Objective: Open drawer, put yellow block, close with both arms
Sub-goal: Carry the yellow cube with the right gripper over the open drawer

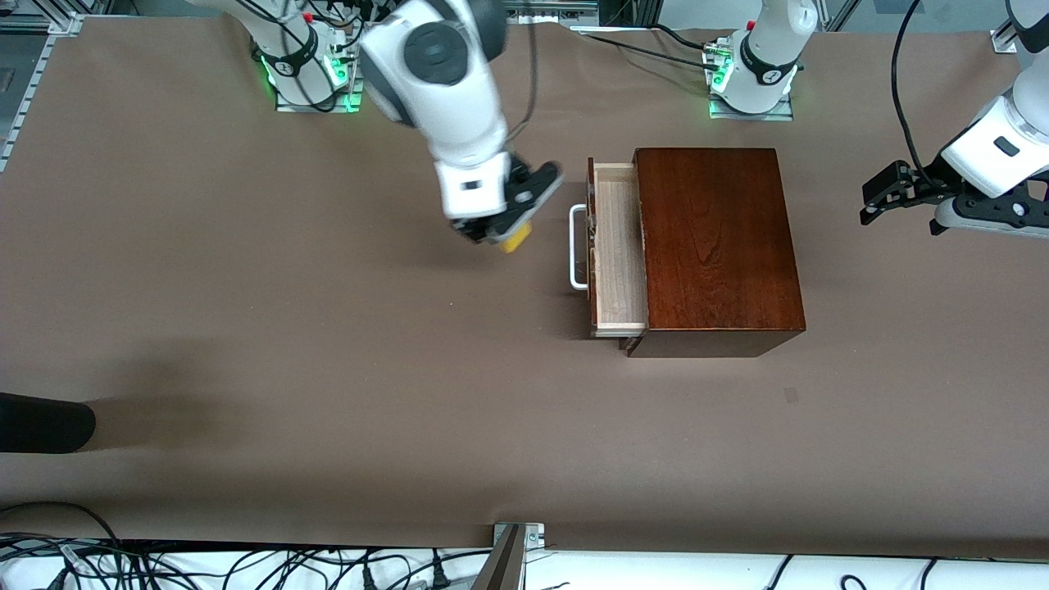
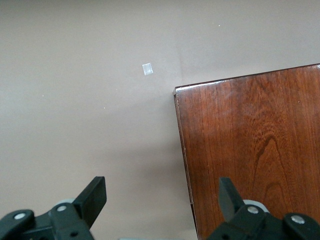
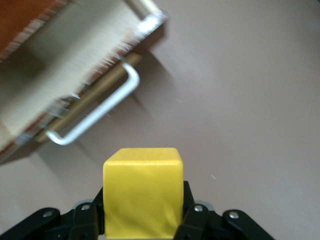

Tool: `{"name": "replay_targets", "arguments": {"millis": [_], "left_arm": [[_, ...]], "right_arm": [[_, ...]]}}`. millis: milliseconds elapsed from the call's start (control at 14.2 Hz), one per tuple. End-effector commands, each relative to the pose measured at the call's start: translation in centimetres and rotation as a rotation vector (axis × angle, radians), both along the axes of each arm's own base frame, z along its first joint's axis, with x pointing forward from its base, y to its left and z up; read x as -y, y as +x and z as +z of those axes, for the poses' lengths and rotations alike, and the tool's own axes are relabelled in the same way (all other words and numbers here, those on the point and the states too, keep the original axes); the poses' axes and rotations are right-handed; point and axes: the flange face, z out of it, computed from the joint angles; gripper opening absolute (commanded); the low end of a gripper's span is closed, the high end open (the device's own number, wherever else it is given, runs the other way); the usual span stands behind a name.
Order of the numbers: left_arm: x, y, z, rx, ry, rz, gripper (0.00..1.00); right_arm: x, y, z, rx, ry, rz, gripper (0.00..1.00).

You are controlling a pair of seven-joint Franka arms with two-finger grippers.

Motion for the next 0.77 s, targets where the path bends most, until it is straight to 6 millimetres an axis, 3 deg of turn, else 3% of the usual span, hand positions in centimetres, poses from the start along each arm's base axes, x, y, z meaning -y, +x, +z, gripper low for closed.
{"name": "replay_targets", "arguments": {"millis": [0,140,281,421,702], "left_arm": [[0.2,-0.2,0.3,-0.007,-0.006,-0.007,1.00],[0.1,-0.2,0.4,-0.006,-0.006,-0.005,1.00],[0.1,-0.2,0.4,-0.006,-0.006,-0.005,1.00],[0.2,-0.2,0.4,-0.006,-0.006,-0.007,1.00],[0.8,-0.2,0.6,-0.003,-0.005,-0.019,1.00]], "right_arm": [[-5.7,-1.6,-0.4,0.030,0.024,0.111,0.00],[-9.9,-4.2,-1.0,0.056,0.036,0.184,0.00],[-12.6,-5.6,-1.8,0.127,-0.002,0.318,0.00],[-14.1,-7.1,-3.1,0.151,-0.025,0.441,0.00],[-15.5,-8.4,-5.2,0.178,-0.051,0.507,0.00]]}}
